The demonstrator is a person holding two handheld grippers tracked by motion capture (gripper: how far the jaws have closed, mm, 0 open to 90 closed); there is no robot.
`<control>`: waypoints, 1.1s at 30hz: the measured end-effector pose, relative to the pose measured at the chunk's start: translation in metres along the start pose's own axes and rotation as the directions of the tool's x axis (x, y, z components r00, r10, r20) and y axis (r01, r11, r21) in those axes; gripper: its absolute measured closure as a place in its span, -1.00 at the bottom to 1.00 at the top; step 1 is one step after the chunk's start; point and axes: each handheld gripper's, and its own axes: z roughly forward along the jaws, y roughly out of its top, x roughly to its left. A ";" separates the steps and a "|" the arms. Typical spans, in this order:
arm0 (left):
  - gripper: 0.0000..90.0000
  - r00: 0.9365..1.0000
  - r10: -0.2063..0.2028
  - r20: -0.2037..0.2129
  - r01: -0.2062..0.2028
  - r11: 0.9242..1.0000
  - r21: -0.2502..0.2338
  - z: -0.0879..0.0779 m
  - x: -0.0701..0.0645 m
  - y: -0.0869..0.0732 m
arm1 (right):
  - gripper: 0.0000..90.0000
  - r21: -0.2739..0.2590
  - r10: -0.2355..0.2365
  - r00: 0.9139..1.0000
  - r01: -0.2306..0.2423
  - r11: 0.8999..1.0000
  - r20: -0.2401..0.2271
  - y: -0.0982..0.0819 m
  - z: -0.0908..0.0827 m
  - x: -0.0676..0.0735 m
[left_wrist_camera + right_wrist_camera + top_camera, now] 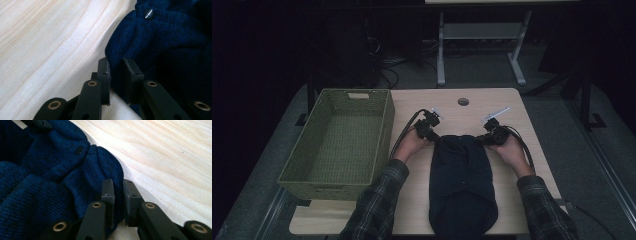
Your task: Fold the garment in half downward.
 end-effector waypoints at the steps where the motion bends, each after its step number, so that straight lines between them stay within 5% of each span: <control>1: 0.73 1.000 0.000 0.000 0.000 1.000 0.000 0.000 0.000 0.000 | 0.81 0.006 -0.010 1.000 0.010 1.000 0.006 0.001 0.000 0.001; 11: 0.76 0.998 0.004 -0.056 -0.004 1.000 0.005 -0.012 -0.004 0.005 | 0.83 0.018 -0.041 0.998 0.040 0.999 0.051 0.006 -0.007 0.006; 33: 0.76 0.980 0.039 -0.195 -0.067 0.988 -0.140 -0.079 -0.016 0.032 | 0.84 -0.104 -0.097 0.987 0.111 0.988 0.126 0.048 -0.063 0.013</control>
